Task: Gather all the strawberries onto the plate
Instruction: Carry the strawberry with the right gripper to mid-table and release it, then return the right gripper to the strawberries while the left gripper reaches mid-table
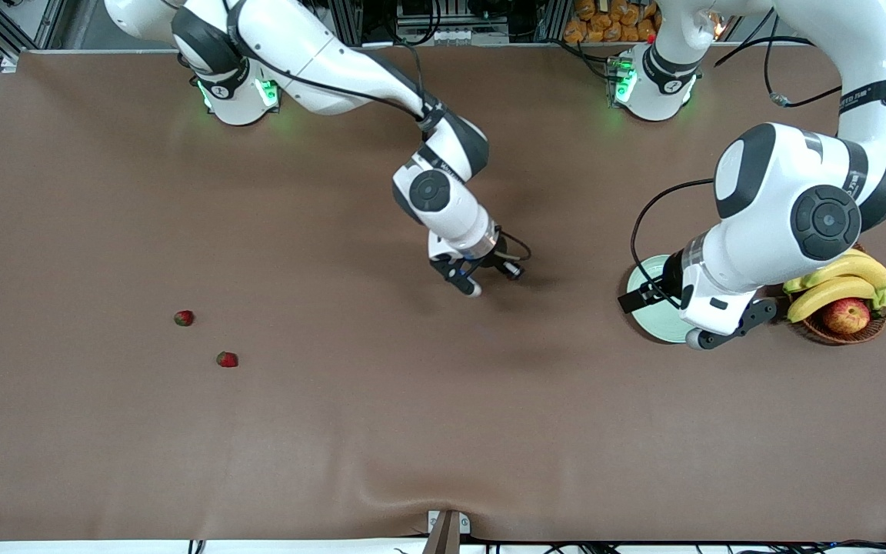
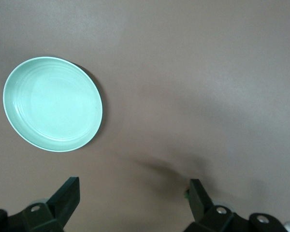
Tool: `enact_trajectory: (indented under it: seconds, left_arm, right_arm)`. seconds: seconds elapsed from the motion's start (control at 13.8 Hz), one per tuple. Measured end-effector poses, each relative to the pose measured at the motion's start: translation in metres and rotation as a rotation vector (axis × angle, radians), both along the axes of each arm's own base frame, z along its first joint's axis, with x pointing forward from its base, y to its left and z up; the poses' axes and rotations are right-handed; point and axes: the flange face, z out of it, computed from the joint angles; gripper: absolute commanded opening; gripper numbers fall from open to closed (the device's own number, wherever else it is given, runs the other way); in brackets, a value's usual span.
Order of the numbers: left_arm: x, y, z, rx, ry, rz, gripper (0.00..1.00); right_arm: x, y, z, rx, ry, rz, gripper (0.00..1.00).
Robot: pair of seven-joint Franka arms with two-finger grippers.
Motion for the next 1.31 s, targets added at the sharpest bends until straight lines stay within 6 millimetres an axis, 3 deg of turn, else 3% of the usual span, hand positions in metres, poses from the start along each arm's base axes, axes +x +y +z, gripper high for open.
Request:
enact_trajectory:
  seconds: [0.29, 0.36, 0.44, 0.58, 0.65, 0.87, 1.02, 1.16, 1.31]
  left_arm:
    - [-0.001, 0.001, -0.004, 0.002, 0.008, 0.0, 1.0]
    - [-0.002, 0.001, -0.005, 0.003, 0.01, 0.0, 1.0]
    - [-0.002, 0.001, -0.006, 0.004, 0.013, 0.0, 1.0]
    - [-0.003, 0.001, -0.008, 0.005, 0.017, 0.0, 1.0]
    - [-0.003, 0.001, -0.009, 0.005, 0.017, 0.0, 1.0]
    - [-0.006, -0.006, -0.013, 0.005, 0.019, -0.011, 1.0]
    - [-0.01, -0.013, -0.021, 0.007, 0.021, -0.021, 1.0]
    - [-0.013, -0.017, -0.027, 0.009, 0.028, -0.027, 1.0]
    - [-0.015, -0.021, -0.03, 0.011, 0.034, -0.034, 1.0]
  right_arm:
    - [-0.022, 0.019, -0.012, 0.016, -0.007, -0.001, 0.12]
    - [-0.022, 0.02, -0.015, 0.024, -0.012, -0.014, 0.23]
    - [-0.022, 0.021, -0.016, 0.03, -0.013, -0.025, 0.53]
    - [-0.021, 0.022, -0.016, 0.034, -0.012, -0.037, 0.59]
    - [-0.019, 0.022, -0.016, 0.033, -0.014, -0.039, 0.73]
    - [-0.008, 0.018, -0.009, 0.038, -0.035, -0.052, 0.75]
    - [0.01, 0.009, 0.002, 0.042, -0.054, -0.073, 0.75]
    - [0.04, -0.014, 0.013, 0.008, -0.062, -0.083, 0.75]
    - [0.074, -0.051, 0.019, -0.078, -0.066, -0.051, 0.75]
